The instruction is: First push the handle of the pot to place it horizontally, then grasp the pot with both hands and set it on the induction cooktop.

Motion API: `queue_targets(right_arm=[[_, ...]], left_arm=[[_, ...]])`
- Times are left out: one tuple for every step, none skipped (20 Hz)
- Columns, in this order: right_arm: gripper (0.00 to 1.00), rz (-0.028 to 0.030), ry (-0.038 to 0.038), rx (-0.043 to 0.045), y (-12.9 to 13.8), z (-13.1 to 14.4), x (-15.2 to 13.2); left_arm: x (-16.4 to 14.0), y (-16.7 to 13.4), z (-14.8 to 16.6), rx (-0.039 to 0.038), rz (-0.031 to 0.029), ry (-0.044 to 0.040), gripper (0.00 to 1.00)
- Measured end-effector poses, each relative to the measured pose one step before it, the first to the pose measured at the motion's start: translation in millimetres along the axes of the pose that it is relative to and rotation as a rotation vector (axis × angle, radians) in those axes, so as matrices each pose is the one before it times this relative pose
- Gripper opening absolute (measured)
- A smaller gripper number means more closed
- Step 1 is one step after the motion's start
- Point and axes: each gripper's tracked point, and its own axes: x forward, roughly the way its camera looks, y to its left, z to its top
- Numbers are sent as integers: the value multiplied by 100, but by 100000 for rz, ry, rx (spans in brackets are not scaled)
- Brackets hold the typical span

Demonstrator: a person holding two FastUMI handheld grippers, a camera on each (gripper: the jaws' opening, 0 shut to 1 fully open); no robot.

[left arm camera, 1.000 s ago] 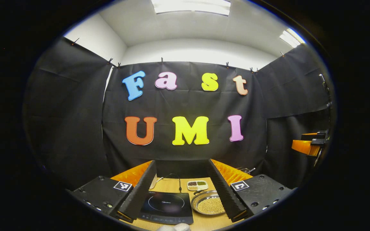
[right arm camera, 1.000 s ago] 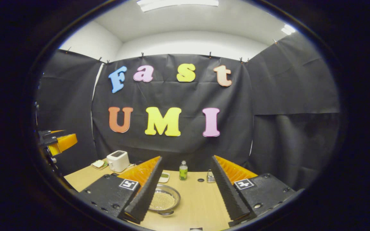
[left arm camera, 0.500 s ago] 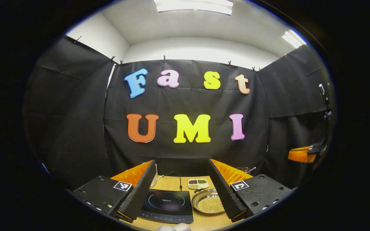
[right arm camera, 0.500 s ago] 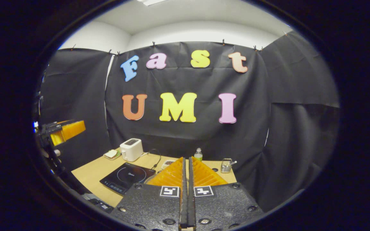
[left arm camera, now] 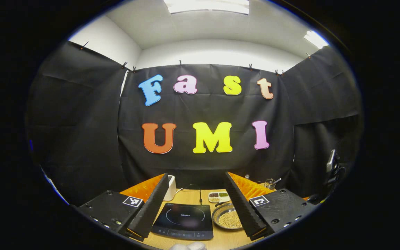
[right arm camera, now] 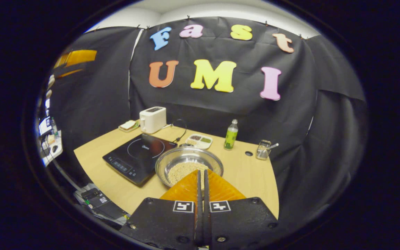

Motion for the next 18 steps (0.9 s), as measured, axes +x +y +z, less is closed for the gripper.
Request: queue_targets(right_arm=[[4, 2175, 3576, 742, 600, -1447, 1040], [4, 2226, 3102, 333, 574, -1552, 1153], [4, 1742, 3561, 281, 420, -1272, 1086], [4, 1802, 3401, 244, 362, -1191, 1064], [4, 1800, 2158, -381, 400, -889, 1098], [4, 1641, 2506, -818, 475, -922, 1037], [4, 1592, 2303, -239, 509, -926, 996], [4, 2240, 1559, -7, 573, -447, 965], [4, 1940, 1513, -326, 435, -433, 947], [4, 1488, 1002, -511, 315, -169, 918], [1, 1261, 1219, -402, 392, -274, 853], [1, 1134, 1074, 229, 198, -136, 808], [1, 900, 832, 752, 214, -185, 607], [1, 846, 771, 876, 95, 5, 650], [1, 204, 1008, 790, -129, -142, 648], [1, 369, 946, 908, -211, 44, 567], [1, 168, 833, 931, -102, -194, 479], [4, -472, 1009, 741, -420, -84, 376]], left_arm=[[4, 103, 128, 641, 971, 226, 96], [-124, 144, 60, 387, 895, 263, 95], [-96, 94, 116, 49, 1003, 195, 96], [-110, -14, 179, -118, 755, 17, 96], [-11, -41, 134, -294, 731, -12, 96], [-6, 73, 128, -99, 810, -151, 96], [-55, 245, 47, -38, 1065, 226, 95], [0, 262, 114, -136, 1106, 285, 95], [-15, 12, 111, -281, 839, 39, 96], [21, -185, 170, -124, 593, -149, 96], [-42, -35, 16, 61, 613, 548, 96], [-65, -79, -123, 95, 247, 397, 96], [39, -75, -75, 116, 386, 598, 96], [-51, 2, 34, 175, 626, 494, 96], [-106, -24, 125, -102, 517, -15, 96], [-96, 34, 110, 60, 762, -285, 96], [-80, 179, -27, 293, 921, 294, 96], [-107, 223, -96, 223, 816, 430, 96]])
